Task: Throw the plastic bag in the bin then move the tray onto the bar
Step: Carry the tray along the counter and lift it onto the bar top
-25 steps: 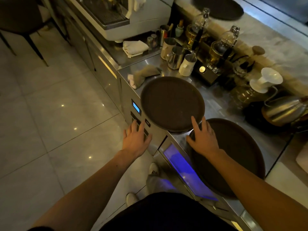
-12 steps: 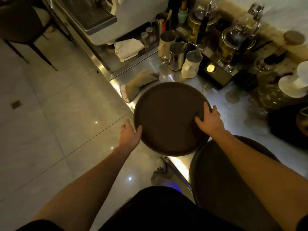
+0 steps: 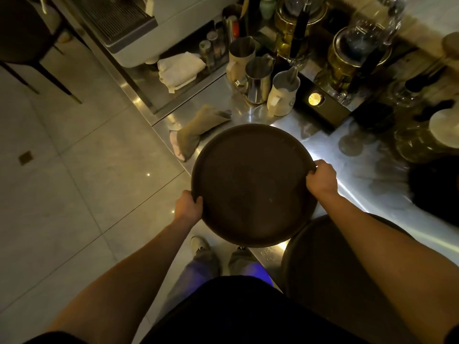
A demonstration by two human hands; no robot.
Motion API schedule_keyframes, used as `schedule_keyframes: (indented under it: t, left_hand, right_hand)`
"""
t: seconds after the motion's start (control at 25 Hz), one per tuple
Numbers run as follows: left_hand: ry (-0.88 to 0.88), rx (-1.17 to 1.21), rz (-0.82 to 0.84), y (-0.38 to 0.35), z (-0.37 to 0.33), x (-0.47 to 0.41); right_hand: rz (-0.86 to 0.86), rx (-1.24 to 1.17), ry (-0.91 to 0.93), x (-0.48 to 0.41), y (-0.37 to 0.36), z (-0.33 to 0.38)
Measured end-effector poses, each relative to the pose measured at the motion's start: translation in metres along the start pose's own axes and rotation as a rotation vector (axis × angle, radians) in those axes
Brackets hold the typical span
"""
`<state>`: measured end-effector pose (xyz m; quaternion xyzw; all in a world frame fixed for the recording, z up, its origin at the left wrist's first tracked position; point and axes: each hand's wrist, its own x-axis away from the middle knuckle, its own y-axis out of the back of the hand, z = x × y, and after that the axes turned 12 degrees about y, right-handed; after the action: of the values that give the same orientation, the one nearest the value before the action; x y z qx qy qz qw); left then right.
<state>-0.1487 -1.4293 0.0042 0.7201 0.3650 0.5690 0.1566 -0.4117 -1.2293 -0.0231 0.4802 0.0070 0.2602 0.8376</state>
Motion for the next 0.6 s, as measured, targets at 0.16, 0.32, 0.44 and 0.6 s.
schedule_keyframes:
  t: [0.16,0.32,0.44,0.6]
  left_hand:
    - [-0.053,-0.021,-0.079,0.015,0.0,-0.004]
    - [-0.165,0.034,-0.125,0.032,-0.002,-0.001]
    - [-0.233,0.059,-0.115,0.05,-0.002,0.0]
    - [-0.378,0.096,-0.107,0.075,0.0,-0.002]
  right_hand:
    - [-0.032,-0.048,0.01,0.002,0.004,0.005]
    - [-0.102,-0.102,0.046,0.018,0.012,0.017]
    - [-0.185,-0.112,0.059,0.039,0.018,0.028]
    - [-0.267,-0.15,0.035,0.081,0.029,0.045]
